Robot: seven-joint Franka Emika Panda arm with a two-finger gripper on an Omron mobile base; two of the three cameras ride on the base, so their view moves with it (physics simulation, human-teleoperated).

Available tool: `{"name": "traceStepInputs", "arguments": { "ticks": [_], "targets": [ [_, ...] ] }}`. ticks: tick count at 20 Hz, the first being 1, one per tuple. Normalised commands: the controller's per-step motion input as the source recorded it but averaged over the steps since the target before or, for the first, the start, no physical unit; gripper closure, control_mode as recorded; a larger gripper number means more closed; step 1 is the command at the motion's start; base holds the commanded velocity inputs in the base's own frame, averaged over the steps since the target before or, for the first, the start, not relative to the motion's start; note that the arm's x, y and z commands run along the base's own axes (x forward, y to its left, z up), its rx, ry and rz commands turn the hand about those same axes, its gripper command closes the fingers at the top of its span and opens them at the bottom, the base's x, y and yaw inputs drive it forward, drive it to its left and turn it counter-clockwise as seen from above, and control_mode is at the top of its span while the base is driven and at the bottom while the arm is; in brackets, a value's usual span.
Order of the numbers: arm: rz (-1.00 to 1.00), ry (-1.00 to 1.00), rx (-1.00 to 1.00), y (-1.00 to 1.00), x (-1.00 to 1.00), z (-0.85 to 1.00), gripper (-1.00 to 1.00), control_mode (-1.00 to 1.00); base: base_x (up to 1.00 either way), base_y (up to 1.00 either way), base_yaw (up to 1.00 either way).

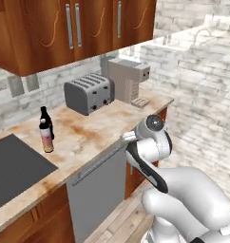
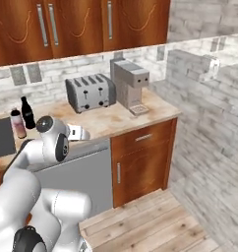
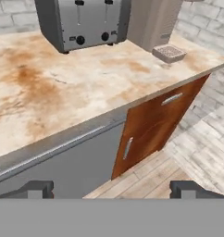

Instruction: Place the large bottle from the dining counter next to the other large bottle outside the sink, and place the small bottle from the dining counter next to the other small bottle inside the sink.

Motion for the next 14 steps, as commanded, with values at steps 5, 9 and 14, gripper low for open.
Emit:
{"name": "traceStepInputs", "arguments": {
  "ticks": [5,9,14],
  "targets": [
    [0.00,0.00,0.00,0.00,0.00,0.00,-1.00,1.00,-0.18,-0.24,-0.57],
    [0.00,0.00,0.00,0.00,0.00,0.00,-1.00,1.00,-0.16,-0.20,-0.59],
    [0.00,0.00,0.00,0.00,0.00,0.00,-1.00,1.00,-0.02,-0.30,-0.58]
  ]
}}
